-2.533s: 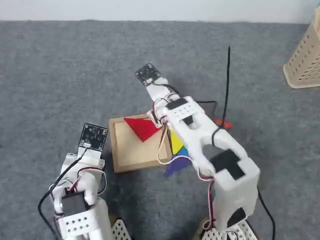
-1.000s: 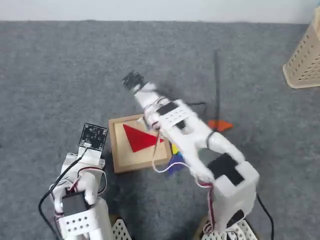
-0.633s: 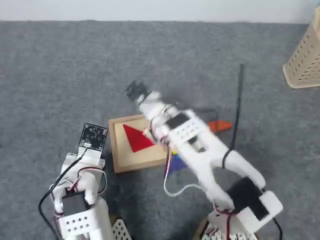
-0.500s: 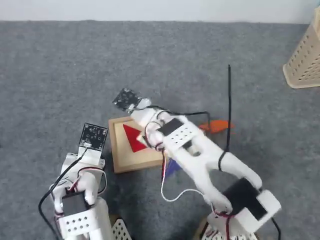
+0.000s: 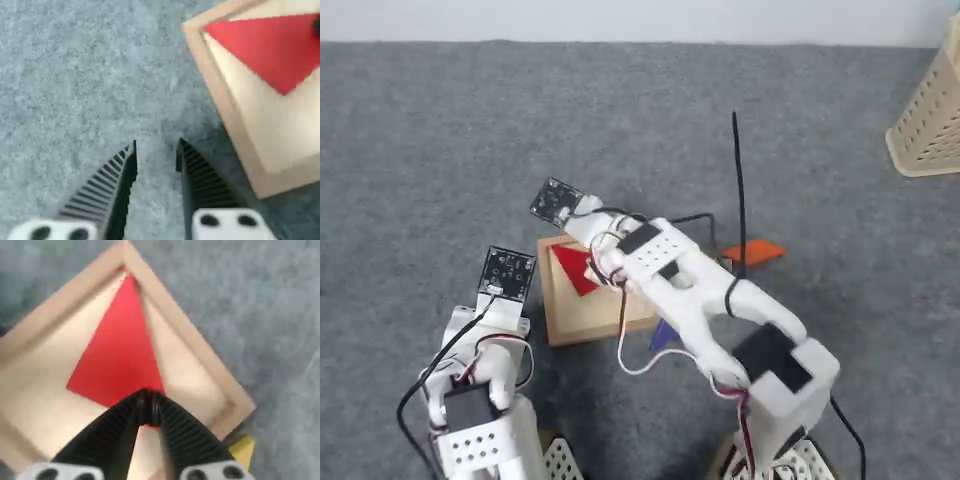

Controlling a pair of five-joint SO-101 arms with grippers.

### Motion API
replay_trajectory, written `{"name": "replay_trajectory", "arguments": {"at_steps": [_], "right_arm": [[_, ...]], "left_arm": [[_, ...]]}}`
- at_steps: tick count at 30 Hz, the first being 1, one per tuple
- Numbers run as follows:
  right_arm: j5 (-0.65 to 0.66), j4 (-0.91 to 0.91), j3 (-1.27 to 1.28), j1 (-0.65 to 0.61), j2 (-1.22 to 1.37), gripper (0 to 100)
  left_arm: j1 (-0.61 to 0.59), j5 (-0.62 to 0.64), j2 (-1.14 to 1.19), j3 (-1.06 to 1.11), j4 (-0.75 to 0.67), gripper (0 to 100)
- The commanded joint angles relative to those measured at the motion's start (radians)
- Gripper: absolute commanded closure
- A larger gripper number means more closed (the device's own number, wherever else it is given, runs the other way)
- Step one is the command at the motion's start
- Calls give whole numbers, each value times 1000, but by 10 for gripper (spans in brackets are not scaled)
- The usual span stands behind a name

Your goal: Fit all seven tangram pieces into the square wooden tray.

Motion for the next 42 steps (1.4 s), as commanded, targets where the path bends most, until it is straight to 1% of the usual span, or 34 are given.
{"name": "replay_trajectory", "arguments": {"at_steps": [1,6,8,12,15,21,24,26,29,32,42], "right_arm": [[23,30,-123,-15,88,991],[18,79,-227,21,153,990],[15,81,-244,58,162,990],[-103,84,-281,133,140,990],[-163,87,-276,174,84,989],[-279,125,-146,186,-163,989],[-302,114,0,170,-286,988],[-301,70,91,150,-317,984],[-301,35,160,133,-305,908],[-302,42,160,131,-257,826],[-304,36,78,130,-73,822]], "left_arm": [[-2,8,-23,-13,3,879],[-2,8,-23,-13,3,879],[-2,8,-23,-13,3,879],[-2,8,-23,-13,3,879],[-2,8,-23,-13,3,879],[-2,8,-23,-13,3,879],[-2,8,-23,-13,3,879],[-2,8,-23,-13,3,879],[-2,8,-23,-13,3,879],[-2,8,-23,-13,3,879],[-2,8,-23,-13,3,879]]}}
